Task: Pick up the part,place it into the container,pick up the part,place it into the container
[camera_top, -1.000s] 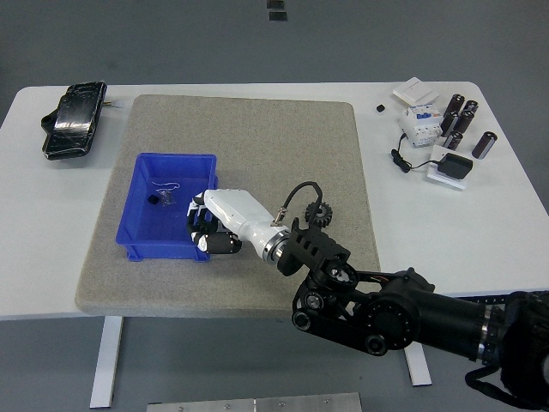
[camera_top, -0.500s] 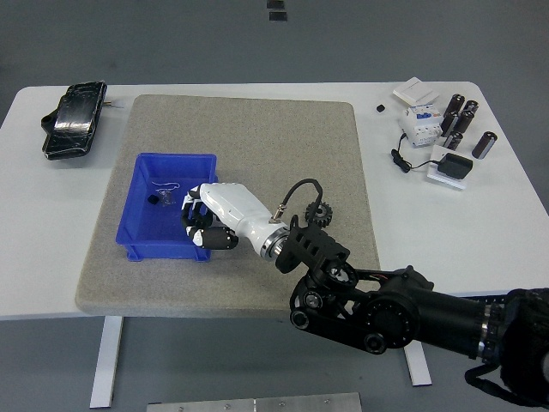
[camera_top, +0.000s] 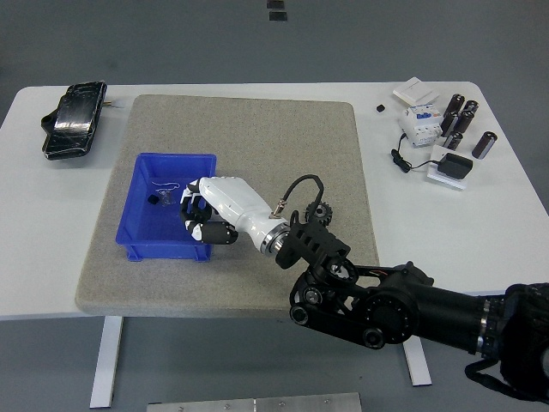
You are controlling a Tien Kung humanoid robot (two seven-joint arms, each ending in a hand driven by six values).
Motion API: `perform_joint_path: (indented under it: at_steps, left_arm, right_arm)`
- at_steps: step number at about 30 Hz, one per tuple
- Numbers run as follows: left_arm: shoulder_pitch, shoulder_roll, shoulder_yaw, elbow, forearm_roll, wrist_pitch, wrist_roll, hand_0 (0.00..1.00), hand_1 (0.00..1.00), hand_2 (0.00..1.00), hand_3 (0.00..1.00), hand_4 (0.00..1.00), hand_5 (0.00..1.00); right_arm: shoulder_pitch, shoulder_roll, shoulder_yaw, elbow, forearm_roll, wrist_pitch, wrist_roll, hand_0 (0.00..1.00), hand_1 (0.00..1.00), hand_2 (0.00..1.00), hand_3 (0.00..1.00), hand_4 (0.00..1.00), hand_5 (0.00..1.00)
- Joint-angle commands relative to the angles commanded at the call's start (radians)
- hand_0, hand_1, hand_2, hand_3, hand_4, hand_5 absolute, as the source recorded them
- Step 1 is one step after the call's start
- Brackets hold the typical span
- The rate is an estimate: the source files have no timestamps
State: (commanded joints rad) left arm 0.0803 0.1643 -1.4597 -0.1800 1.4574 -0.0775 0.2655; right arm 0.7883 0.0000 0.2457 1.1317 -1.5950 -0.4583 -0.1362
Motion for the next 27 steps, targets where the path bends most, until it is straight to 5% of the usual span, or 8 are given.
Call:
perform_joint_path:
  at_steps: [1, 2, 7, 8, 19, 25, 26, 27]
  left_arm:
    - [0.000, 0.000, 0.000, 0.000, 0.000, 0.000, 0.000, 0.676, 0.650, 0.627, 0.632, 0.711, 0.636]
    - [0.000, 0.000, 0.000, 0.000, 0.000, 0.000, 0.000, 0.676, 0.649, 0.627, 0.632, 0.709, 0.636]
    - [-0.001, 0.000, 0.000, 0.000, 0.003, 0.000, 0.001, 0.676, 0.649, 0.627, 0.632, 0.709, 0.636]
    - [-0.001, 0.000, 0.000, 0.000, 0.004, -0.001, 0.001, 0.676, 0.649, 0.627, 0.631, 0.708, 0.640]
    - [-0.004, -0.001, 0.000, 0.000, 0.009, -0.002, -0.001, 0.676, 0.649, 0.625, 0.629, 0.704, 0.641]
    - [-0.005, -0.002, -0.001, 0.000, 0.009, -0.002, -0.004, 0.676, 0.649, 0.625, 0.628, 0.706, 0.643]
    - [-0.005, -0.003, -0.001, 0.000, 0.008, -0.002, -0.005, 0.676, 0.649, 0.625, 0.628, 0.704, 0.642]
    - [-0.005, -0.004, 0.000, 0.000, 0.008, -0.002, -0.005, 0.676, 0.649, 0.625, 0.628, 0.704, 0.642]
  right_arm:
    - [0.001, 0.000, -0.001, -0.005, 0.011, 0.006, 0.007, 0.405, 0.398, 0.407, 0.421, 0.287, 0.002]
    - [0.002, 0.000, -0.002, -0.011, 0.024, 0.014, 0.016, 0.593, 0.644, 0.666, 0.662, 0.409, 0.079]
    - [0.002, 0.000, -0.003, -0.032, 0.077, 0.035, 0.051, 0.593, 0.644, 0.666, 0.662, 0.409, 0.079]
    - [0.000, 0.000, -0.003, -0.035, 0.085, 0.035, 0.057, 0.805, 0.849, 0.947, 0.998, 0.726, 0.440]
    - [-0.013, 0.000, 0.030, -0.040, 0.106, 0.010, 0.083, 0.864, 0.888, 0.997, 0.998, 0.801, 0.498]
    - [-0.024, 0.000, 0.123, -0.031, 0.041, -0.003, 0.054, 0.872, 0.885, 0.977, 0.998, 0.832, 0.523]
    - [-0.030, 0.000, 0.142, -0.034, 0.022, 0.008, 0.036, 0.765, 0.788, 0.837, 0.952, 0.792, 0.481]
    - [-0.037, 0.000, 0.161, -0.036, 0.001, 0.019, 0.019, 0.765, 0.788, 0.837, 0.952, 0.792, 0.481]
